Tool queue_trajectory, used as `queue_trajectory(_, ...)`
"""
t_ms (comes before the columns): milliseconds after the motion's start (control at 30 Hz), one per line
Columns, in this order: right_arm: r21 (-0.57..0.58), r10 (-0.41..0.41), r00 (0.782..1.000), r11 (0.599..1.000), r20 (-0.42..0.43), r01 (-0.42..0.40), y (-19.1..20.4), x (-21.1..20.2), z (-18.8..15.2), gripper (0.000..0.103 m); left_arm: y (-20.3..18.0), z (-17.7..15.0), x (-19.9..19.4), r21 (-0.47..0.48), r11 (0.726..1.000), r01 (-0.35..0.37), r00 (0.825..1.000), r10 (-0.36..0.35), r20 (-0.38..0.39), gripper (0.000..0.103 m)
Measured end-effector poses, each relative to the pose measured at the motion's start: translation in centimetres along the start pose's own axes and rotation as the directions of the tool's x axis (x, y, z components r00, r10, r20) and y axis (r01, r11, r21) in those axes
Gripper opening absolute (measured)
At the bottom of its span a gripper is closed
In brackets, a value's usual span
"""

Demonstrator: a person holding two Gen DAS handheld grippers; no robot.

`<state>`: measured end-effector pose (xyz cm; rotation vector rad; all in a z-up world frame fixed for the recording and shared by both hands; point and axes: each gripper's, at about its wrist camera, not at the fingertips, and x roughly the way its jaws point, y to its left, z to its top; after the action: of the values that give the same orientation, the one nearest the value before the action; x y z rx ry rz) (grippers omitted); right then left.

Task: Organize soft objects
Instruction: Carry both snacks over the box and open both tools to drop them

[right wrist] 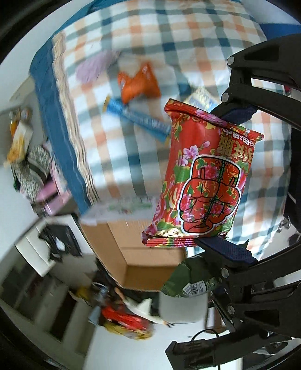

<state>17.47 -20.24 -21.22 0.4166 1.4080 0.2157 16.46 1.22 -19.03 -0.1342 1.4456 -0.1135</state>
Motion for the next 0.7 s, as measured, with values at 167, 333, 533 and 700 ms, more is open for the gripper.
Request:
queue_trajectory(167,-0.077,-0.012,1.000,0.997,-0.002,0.012,5.7,1.8,1.6,0.086,4.8,2.6,-0.8,-0.063,0.998,-0.002,1.000,0.003,0.012,0.034)
queue_trajectory(333,-0.075,-0.025,1.000,0.997,-0.009,0.024,9.8,4.8,4.3,0.086,9.8,7.5,0.2,-0.091,0.996,-0.016,1.000,0.015,-0.005,0.034)
queue_trajectory(533,-0.054,-0.068,0.998,0.996,-0.016,0.067,13.5,9.7,8.3,0.086,14.0,13.7,3.6,-0.099,0.995,0.007,0.997,-0.014,-0.072,0.034)
queue_trajectory(700,-0.022,-0.126,0.991,0.992,-0.033,0.125,14.9,14.3,11.1,0.086,15.6,18.0,8.1,-0.108,0.993,0.038,0.987,-0.055,-0.154,0.034)
